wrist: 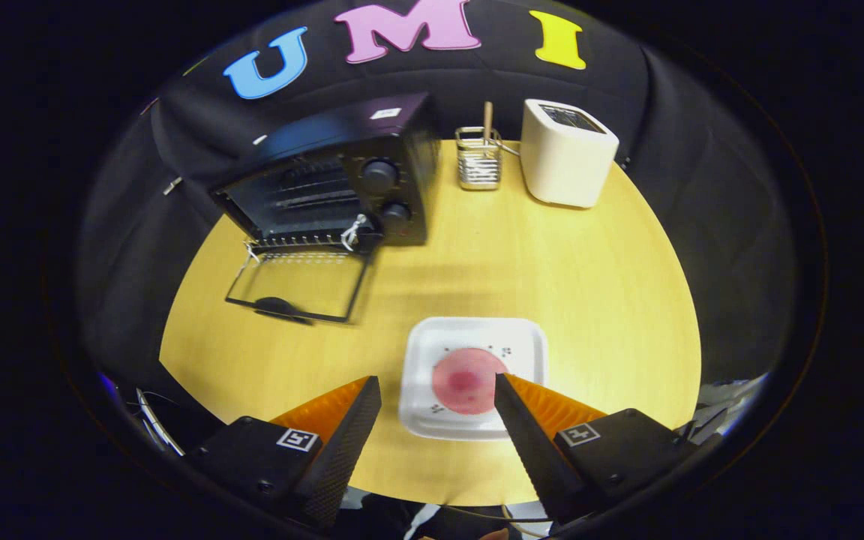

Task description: Open the toaster oven, put the food inside, and close the toaster oven door.

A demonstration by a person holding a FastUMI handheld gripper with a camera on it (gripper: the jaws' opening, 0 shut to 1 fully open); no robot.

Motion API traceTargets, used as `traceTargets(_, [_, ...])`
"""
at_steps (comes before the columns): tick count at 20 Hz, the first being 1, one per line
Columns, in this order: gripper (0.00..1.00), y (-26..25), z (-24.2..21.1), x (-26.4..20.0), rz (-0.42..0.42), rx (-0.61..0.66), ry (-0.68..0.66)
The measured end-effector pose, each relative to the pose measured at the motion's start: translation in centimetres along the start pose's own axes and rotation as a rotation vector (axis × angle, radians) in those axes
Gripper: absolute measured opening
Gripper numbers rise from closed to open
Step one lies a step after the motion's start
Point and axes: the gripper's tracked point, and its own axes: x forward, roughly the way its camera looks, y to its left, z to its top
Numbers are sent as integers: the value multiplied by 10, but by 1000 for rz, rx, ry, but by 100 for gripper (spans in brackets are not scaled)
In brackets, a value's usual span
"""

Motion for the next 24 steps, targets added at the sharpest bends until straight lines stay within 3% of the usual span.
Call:
traceTargets(7, [100, -79, -26, 51, 14, 95, 262])
traceTargets(11, [78, -93, -36, 78, 24, 100, 340])
traceTargets(12, [65, -93, -37, 84, 30, 98, 345])
traceTargets(14, [62, -98, -33, 90, 28, 78, 338])
traceTargets(18, [10, -91, -37, 92, 98, 120, 360])
traceTargets(24, [5, -89, -39, 88, 257, 334, 311])
